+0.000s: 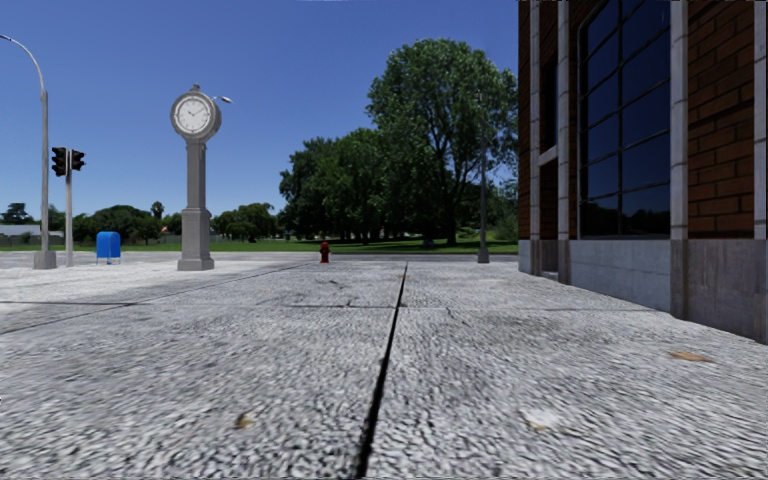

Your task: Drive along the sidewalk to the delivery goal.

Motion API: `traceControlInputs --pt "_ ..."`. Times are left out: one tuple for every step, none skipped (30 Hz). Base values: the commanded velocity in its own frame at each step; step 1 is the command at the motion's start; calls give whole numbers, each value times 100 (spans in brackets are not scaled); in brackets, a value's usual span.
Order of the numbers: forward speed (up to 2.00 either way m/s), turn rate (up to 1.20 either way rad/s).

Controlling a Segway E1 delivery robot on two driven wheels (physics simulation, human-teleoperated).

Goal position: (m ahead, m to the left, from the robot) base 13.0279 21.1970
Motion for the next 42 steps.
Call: traceControlInputs --pt "193 59" --pt "193 59" --pt "193 59" --pt "193 59" --pt "193 59" --pt "193 59" --pt "193 59" --pt "193 59" --pt "193 59" --pt "193 59" --pt "193 59" --pt "193 59" --pt "193 59" --pt "193 59" --pt "193 59" --pt "193 59" --pt "193 59" --pt "193 59" --pt "193 59" --pt "193 59" --pt "193 59" --pt "193 59" --pt "193 59" --pt "193 59" --pt "193 59" --pt "193 59" --pt "193 59" --pt "193 59" --pt "193 59" --pt "193 59" --pt "193 59" --pt "193 59" --pt "193 59" --pt "193 59" --pt "193 59" --pt "193 59" --pt "193 59" --pt "193 59" --pt "193 59" --pt "193 59" --pt "193 59" --pt "193 59"
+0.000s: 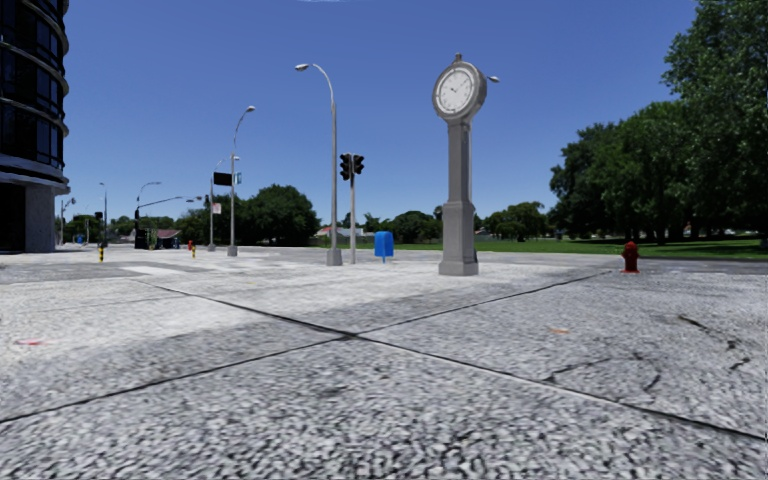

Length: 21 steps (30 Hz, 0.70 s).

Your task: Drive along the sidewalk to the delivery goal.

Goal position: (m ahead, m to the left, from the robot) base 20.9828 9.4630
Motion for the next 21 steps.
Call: traceControlInputs --pt "193 59" --pt "193 0" --pt "193 0" --pt "193 0" --pt "193 0" --pt "193 0" --pt "193 0" --pt "193 0" --pt "193 0" --pt "193 0" --pt "193 0" --pt "193 0" --pt "193 0" --pt "193 0" --pt "193 0" --pt "193 0" --pt "193 0" --pt "193 0" --pt "193 0" --pt "193 0" --pt "193 0"
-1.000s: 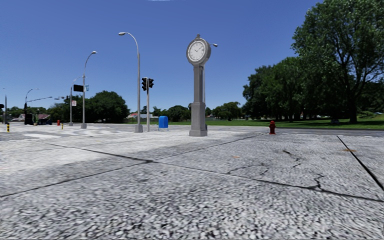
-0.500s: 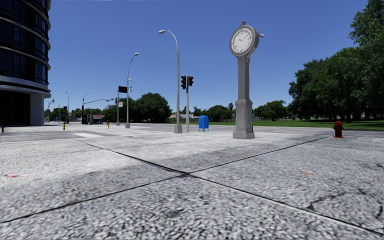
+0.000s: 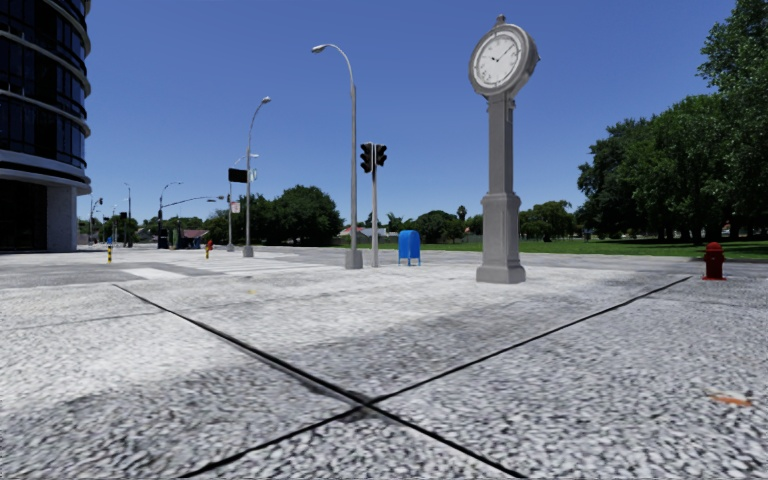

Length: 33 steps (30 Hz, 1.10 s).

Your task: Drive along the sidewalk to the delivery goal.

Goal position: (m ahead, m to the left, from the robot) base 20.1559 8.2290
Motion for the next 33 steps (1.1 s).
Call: traceControlInputs --pt "193 0" --pt "193 0" --pt "193 0" --pt "193 0" --pt "193 0" --pt "193 0" --pt "193 0" --pt "193 0" --pt "193 0" --pt "193 0" --pt "193 0" --pt "193 0" --pt "193 0" --pt "193 0" --pt "193 0" --pt "193 0" --pt "193 0" --pt "193 0" --pt "194 0" --pt "194 0" --pt "194 0" --pt "195 0" --pt "195 0" --pt "195 0" --pt "195 0" --pt "195 0" --pt "196 0" --pt "196 0" --pt "196 0" --pt "196 0" --pt "196 0" --pt "196 0" --pt "196 0"
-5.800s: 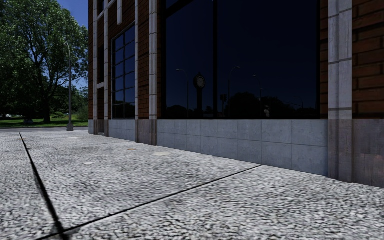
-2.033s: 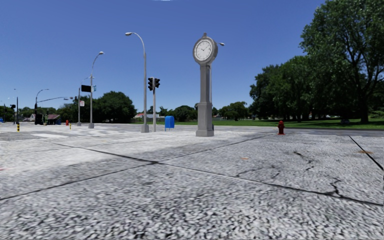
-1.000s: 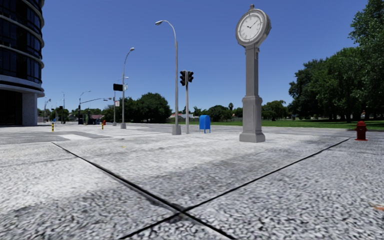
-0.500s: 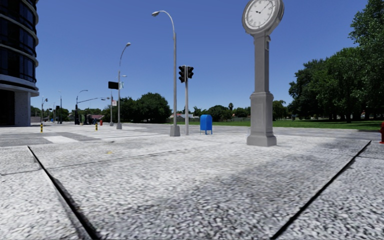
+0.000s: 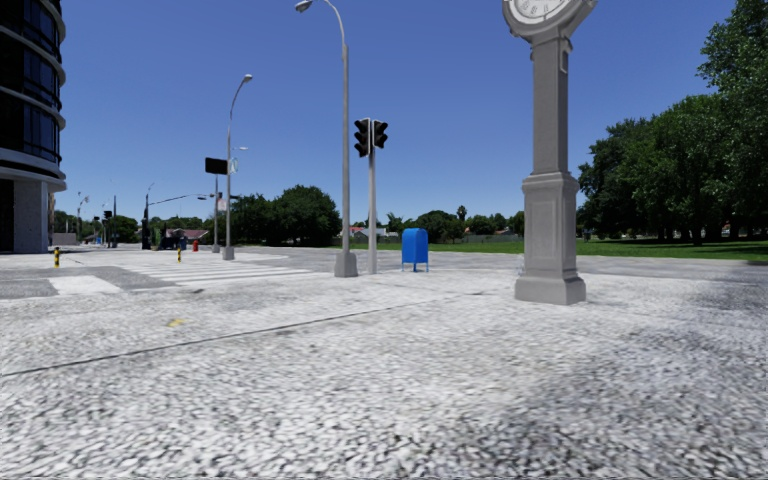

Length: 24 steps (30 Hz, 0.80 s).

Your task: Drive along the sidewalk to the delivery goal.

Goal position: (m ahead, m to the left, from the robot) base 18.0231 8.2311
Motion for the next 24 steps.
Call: traceControlInputs --pt "196 0" --pt "196 0" --pt "196 0" --pt "196 0" --pt "196 0" --pt "196 0" --pt "196 0" --pt "196 0" --pt "196 0" --pt "196 0" --pt "196 0" --pt "196 0" --pt "196 0" --pt "196 0" --pt "196 0" --pt "196 0" --pt "196 0" --pt "196 0" --pt "196 0" --pt "196 0" --pt "196 2" --pt "196 2" --pt "196 12" --pt "196 23"
